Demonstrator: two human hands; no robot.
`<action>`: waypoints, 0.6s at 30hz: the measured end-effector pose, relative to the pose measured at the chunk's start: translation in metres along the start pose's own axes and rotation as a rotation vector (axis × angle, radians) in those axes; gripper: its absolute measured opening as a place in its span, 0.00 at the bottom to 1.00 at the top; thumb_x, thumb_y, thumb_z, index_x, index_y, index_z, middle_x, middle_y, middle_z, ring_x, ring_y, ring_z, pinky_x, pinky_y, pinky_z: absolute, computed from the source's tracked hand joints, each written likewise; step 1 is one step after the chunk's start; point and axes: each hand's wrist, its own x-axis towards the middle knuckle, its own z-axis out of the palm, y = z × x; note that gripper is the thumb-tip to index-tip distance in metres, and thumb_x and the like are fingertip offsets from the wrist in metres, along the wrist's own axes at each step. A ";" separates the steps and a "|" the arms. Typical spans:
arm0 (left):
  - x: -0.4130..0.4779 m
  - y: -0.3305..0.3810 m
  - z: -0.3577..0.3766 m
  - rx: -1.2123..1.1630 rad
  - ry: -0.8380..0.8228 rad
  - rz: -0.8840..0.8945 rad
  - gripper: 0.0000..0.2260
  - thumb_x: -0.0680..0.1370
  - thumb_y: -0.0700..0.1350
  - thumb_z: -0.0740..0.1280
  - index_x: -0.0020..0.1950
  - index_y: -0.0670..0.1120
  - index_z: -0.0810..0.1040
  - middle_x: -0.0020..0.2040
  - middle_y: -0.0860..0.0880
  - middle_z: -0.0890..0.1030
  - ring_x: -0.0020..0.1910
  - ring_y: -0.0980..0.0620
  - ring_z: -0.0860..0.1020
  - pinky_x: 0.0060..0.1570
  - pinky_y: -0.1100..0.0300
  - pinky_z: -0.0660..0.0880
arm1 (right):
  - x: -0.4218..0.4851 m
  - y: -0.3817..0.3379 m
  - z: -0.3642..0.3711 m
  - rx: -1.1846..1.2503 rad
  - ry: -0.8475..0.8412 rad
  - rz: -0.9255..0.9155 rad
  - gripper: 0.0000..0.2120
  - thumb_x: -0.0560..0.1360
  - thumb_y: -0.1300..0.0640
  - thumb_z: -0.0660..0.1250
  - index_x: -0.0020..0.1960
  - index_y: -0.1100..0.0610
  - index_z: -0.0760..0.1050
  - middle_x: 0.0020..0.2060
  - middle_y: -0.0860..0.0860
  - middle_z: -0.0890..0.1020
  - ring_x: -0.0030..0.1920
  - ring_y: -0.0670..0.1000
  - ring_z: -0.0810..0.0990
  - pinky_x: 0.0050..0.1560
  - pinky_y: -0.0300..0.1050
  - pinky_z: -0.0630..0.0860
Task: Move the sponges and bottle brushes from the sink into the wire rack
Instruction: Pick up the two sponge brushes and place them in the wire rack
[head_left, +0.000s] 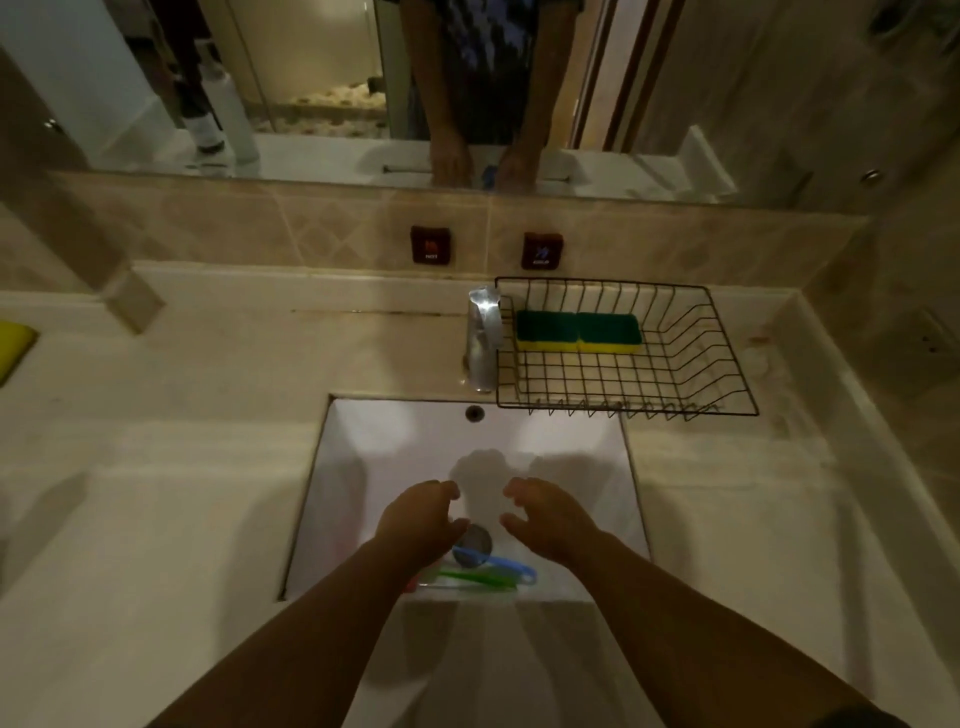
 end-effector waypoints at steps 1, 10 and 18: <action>-0.002 -0.004 0.003 -0.004 -0.011 -0.011 0.21 0.75 0.55 0.70 0.66 0.52 0.75 0.62 0.50 0.79 0.61 0.50 0.76 0.61 0.55 0.73 | 0.000 0.000 0.005 0.006 -0.023 0.001 0.20 0.77 0.47 0.66 0.67 0.53 0.71 0.62 0.53 0.78 0.61 0.53 0.76 0.61 0.48 0.73; -0.015 -0.030 0.034 0.038 -0.105 0.009 0.09 0.73 0.52 0.68 0.51 0.50 0.80 0.50 0.48 0.81 0.53 0.46 0.79 0.51 0.55 0.77 | 0.001 0.007 0.049 0.021 -0.218 0.045 0.23 0.78 0.49 0.65 0.70 0.57 0.68 0.65 0.57 0.75 0.65 0.57 0.73 0.63 0.47 0.68; -0.014 -0.040 0.063 0.073 -0.204 0.063 0.18 0.78 0.52 0.67 0.65 0.48 0.75 0.64 0.46 0.78 0.62 0.46 0.75 0.62 0.54 0.71 | 0.007 0.006 0.075 0.038 -0.211 0.073 0.18 0.75 0.50 0.67 0.61 0.58 0.73 0.57 0.57 0.77 0.59 0.58 0.74 0.57 0.49 0.71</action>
